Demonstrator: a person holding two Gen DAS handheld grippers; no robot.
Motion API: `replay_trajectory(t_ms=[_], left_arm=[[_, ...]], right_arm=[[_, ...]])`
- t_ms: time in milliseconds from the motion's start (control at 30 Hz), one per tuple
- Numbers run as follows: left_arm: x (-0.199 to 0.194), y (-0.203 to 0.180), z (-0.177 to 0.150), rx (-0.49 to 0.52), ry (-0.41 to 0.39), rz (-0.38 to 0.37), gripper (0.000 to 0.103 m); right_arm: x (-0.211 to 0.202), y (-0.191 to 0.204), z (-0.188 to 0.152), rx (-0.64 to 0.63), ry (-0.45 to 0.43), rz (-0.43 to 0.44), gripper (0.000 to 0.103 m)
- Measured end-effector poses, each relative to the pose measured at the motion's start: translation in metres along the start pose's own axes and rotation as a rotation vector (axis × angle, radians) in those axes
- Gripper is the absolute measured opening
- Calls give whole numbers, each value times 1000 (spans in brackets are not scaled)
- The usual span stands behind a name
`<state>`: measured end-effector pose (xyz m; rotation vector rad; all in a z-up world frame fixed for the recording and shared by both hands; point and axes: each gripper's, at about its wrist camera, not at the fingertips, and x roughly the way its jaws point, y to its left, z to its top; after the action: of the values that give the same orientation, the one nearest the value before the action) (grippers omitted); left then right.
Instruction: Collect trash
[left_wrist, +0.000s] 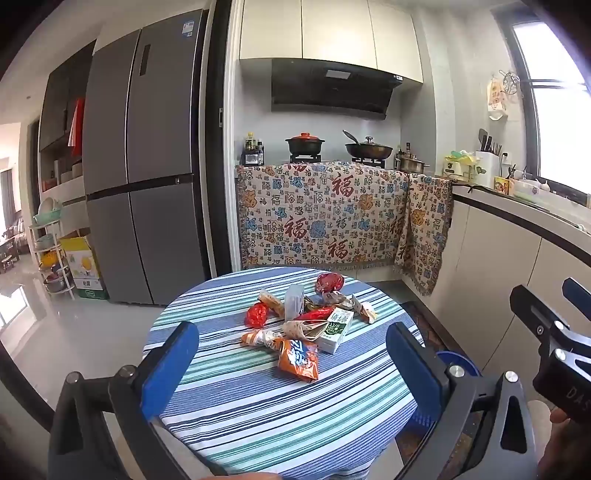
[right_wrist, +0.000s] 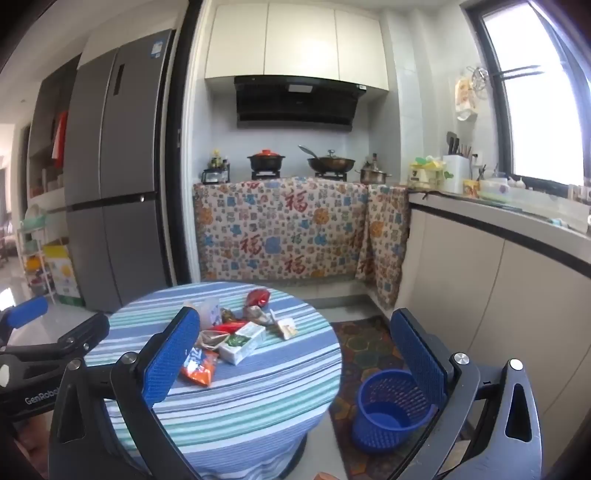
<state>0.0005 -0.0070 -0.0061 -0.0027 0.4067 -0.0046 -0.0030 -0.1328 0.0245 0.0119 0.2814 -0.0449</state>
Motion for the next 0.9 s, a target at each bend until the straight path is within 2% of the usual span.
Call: replay_trajectory(t_ms=[900], left_arm=[[-1,-1,-1,6,8,0,103]], right_arm=[[6,7,-6,3,0,-17,103]])
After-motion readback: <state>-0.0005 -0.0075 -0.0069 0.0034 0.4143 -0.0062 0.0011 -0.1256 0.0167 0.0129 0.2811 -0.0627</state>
